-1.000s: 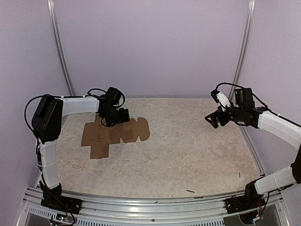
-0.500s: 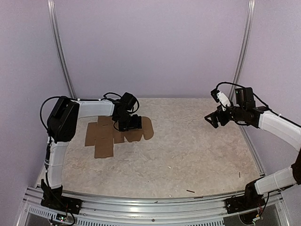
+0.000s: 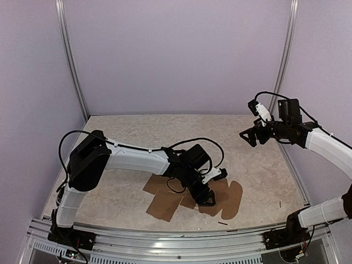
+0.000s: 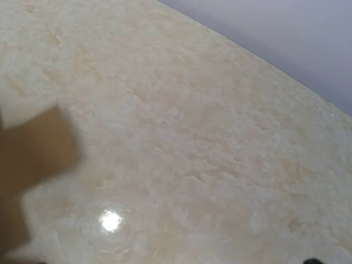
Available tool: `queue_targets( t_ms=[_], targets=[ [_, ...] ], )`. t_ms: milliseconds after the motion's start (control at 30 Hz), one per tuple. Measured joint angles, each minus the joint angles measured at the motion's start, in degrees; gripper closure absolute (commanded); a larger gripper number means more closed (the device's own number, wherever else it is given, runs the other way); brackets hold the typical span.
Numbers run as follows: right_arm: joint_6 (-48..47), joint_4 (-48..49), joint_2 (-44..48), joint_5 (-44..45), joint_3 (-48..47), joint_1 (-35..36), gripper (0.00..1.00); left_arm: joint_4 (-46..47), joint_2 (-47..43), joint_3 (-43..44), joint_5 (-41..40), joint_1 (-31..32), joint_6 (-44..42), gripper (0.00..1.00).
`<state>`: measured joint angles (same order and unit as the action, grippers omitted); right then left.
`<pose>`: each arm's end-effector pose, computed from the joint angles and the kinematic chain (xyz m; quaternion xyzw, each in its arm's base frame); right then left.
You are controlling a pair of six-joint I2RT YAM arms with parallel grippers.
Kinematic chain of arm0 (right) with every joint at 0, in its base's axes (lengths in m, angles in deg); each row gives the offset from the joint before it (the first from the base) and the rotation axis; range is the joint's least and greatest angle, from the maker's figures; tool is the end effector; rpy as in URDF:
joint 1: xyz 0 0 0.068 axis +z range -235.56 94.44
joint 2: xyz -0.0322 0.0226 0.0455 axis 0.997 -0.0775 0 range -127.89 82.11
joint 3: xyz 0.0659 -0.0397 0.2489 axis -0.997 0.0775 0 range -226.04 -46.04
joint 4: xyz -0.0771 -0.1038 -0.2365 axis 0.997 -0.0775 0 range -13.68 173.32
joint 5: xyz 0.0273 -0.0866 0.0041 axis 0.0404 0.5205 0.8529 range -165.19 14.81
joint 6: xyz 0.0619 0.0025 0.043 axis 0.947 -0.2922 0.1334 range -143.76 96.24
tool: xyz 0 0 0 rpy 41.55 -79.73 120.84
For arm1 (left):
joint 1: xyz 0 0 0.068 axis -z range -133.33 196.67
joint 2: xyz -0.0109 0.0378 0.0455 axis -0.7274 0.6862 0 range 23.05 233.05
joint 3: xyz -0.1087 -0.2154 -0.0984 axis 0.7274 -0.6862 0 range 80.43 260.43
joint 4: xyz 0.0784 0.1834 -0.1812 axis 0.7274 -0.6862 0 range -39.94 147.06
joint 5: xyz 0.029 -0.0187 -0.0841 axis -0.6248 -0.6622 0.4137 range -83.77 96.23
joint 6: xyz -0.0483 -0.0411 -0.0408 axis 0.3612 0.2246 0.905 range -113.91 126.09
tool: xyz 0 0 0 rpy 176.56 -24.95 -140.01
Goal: Fold the paper box
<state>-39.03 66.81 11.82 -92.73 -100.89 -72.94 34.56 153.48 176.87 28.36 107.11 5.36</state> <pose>0.2983 0.0864 0.2691 -0.2800 0.8209 0.1222 0.4825 0.2259 -0.4468 0.1020 0.5258 0.7809 -0.3002 0.1539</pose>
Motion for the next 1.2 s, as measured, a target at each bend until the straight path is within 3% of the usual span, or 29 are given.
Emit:
queue_targets(
  t_ms=[100, 233, 367, 500, 700, 833, 967, 1200],
  targets=[
    [-0.1, -0.1, -0.3, -1.6, -0.7, 0.0, 0.00, -0.7, -5.4, -6.5, 1.7, 2.7, -5.3, 0.24],
    [-1.8, -0.9, -2.4, -5.9, -2.1, 0.0, 0.08, 1.5, -18.4, -18.6, -0.2, -2.5, -4.5, 0.19],
    [-9.2, -5.4, -5.4, -11.4, -3.7, 1.4, 0.10, 7.2, -34.6, -27.7, -7.3, -11.4, 6.4, 0.18],
    [-20.9, -11.3, -8.8, -12.0, -4.3, 9.8, 0.10, 8.1, -44.5, -32.3, -14.3, -16.2, 20.2, 0.18],
    [-34.7, -13.9, -15.0, -5.4, -4.3, 25.6, 0.05, 5.7, -46.7, -44.8, -15.3, -21.6, 36.9, 0.18],
    [-40.9, -14.2, -21.2, -2.1, -5.6, 32.4, 0.08, 3.5, -47.7, -49.9, -15.0, -23.6, 41.8, 0.19],
    [-44.0, -15.2, -29.1, -1.9, -10.5, 33.4, 0.15, 3.4, -50.4, -51.1, -14.6, -24.0, 44.5, 0.18],
    [-45.3, -15.1, -37.3, -2.6, -14.3, 33.4, 0.17, 5.0, -52.7, -53.0, -13.7, -24.7, 46.8, 0.19]
  ],
)
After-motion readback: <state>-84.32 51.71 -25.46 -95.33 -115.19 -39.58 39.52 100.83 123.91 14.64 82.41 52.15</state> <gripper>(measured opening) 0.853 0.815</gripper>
